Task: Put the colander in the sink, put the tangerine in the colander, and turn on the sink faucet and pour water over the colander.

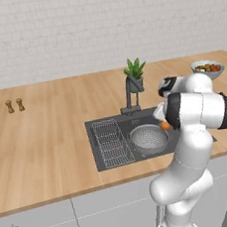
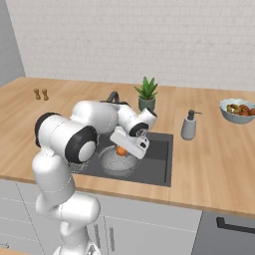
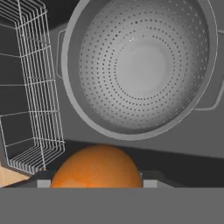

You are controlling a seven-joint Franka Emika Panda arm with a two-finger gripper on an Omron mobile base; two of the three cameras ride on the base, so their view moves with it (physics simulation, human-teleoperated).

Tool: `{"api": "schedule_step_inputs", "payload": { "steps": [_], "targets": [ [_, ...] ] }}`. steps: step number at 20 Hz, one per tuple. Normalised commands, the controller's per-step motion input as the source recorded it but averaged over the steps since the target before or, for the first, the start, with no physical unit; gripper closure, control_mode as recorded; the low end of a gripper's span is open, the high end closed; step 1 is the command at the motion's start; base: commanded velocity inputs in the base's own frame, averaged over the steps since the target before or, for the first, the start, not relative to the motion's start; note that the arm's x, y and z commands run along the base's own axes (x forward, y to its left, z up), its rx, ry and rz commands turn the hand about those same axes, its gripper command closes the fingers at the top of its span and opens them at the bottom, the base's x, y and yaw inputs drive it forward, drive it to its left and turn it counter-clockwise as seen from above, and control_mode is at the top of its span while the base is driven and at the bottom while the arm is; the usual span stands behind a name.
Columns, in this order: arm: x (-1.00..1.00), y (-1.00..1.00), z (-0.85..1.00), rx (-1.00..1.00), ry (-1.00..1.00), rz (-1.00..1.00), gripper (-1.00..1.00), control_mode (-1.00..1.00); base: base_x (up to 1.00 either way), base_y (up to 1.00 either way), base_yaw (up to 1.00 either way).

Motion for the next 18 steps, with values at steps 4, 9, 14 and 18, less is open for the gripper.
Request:
{"api": "schedule_step_inputs", "payload": {
  "steps": [4, 9, 14, 18],
  "targets": [
    [0.20, 0.04, -0.23, 0.00, 0.00, 0.01, 1.00, -1.00, 0.00, 0.00, 0.00],
    [0.23, -0.04, -0.25, 0.00, 0.00, 0.00, 1.00, -1.00, 0.00, 0.00, 0.00],
    [0.20, -0.03, -0.23, 0.00, 0.00, 0.00, 1.00, -1.00, 0.00, 0.00, 0.00],
    [0.12, -0.02, -0.15, 0.00, 0.00, 0.00, 1.00, -1.00, 0.00, 0.00, 0.00]
  ]
}}
